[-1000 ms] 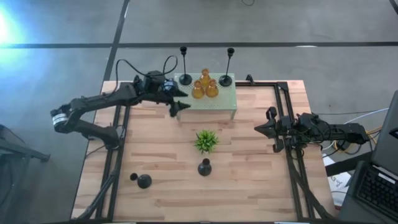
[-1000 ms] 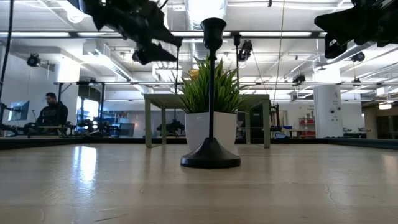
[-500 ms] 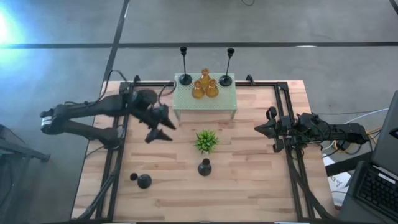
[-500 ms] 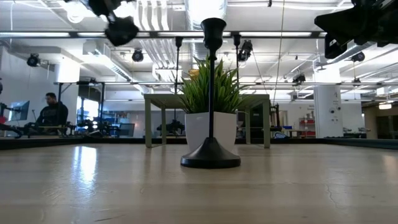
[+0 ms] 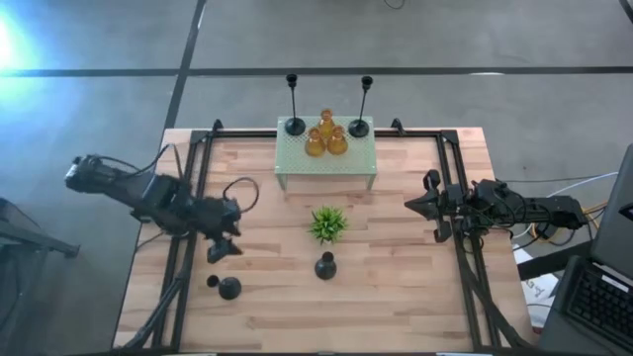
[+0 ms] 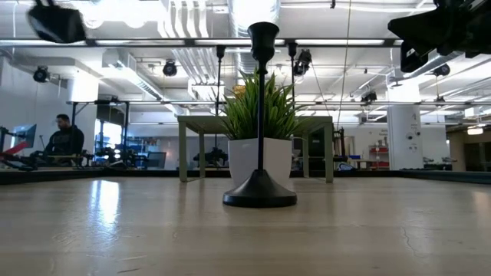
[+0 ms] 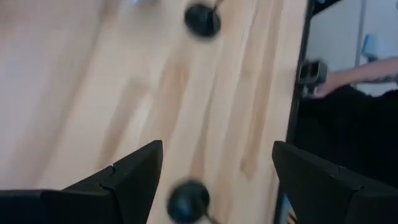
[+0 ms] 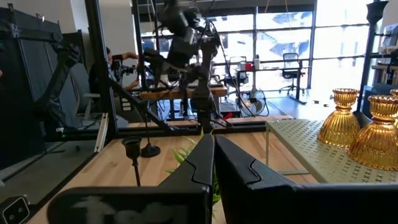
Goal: Pick & Place candle stick holders
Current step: Put the black candle holder on the shelf
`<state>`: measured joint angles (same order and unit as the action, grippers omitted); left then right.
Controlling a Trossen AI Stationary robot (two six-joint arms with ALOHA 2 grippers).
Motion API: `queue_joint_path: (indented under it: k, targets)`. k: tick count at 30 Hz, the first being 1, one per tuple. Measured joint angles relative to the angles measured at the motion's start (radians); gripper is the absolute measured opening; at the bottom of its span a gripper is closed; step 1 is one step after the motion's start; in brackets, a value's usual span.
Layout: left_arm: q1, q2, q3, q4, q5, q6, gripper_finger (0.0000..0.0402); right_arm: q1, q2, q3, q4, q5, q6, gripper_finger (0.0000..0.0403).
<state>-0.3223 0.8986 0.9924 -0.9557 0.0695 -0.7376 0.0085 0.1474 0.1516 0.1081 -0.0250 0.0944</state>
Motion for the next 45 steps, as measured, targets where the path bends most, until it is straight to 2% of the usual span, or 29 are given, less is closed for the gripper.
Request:
queue_joint_path:
  k: [8,12,18,22,25,27,31,34,36,40,42,45]
  targets:
    - [-0.187,0.001,0.0,-0.21,-0.026,-0.377,0.0306,0.0,0.0,0.0,0.0,0.0,0.0,0.0008]
    - [-0.254,0.001,0.0,-0.308,-0.027,-0.513,0.0306,0.0,0.0,0.0,0.0,0.0,0.0,0.0008]
    - [-0.311,0.002,0.0,-0.36,-0.046,-0.607,0.0306,0.0,0.0,0.0,0.0,0.0,0.0,0.0008]
    - [-0.316,0.001,0.0,-0.361,-0.121,-0.605,0.0306,0.0,0.0,0.0,0.0,0.0,0.0,0.0008]
    - [-0.315,0.0,0.018,-0.346,-0.214,-0.57,0.0306,0.0,0.0,0.0,0.0,0.0,0.0,0.0008]
    - [-0.315,-0.001,0.035,-0.294,-0.34,-0.508,0.0307,0.0,0.0,0.0,0.0,0.0,0.0,0.0008]
    - [-0.314,0.0,0.043,-0.069,-0.595,-0.264,0.0307,0.0,0.0,0.0,0.0,0.0,0.0,0.0008]
    - [-0.31,0.01,0.026,0.08,-0.686,-0.059,0.0307,0.0,0.0,0.0,0.0,0.0,0.0,0.0008]
    - [-0.299,0.022,0.016,0.113,-0.732,0.038,0.0307,0.0,0.0,0.0,0.0,0.0,0.0,0.0008]
    - [-0.297,0.022,-0.033,0.103,-0.881,0.132,0.0306,0.0,0.0,0.0,0.0,0.0,0.0,0.0008]
    - [-0.297,-0.008,-0.083,0.101,-0.96,0.133,0.0303,0.0,0.0,0.0,0.0,0.0,0.0,0.0008]
    - [-0.297,-0.083,-0.183,0.139,-1.017,0.103,0.0297,0.0,0.0,0.0,0.0,0.0,0.0,0.0008]
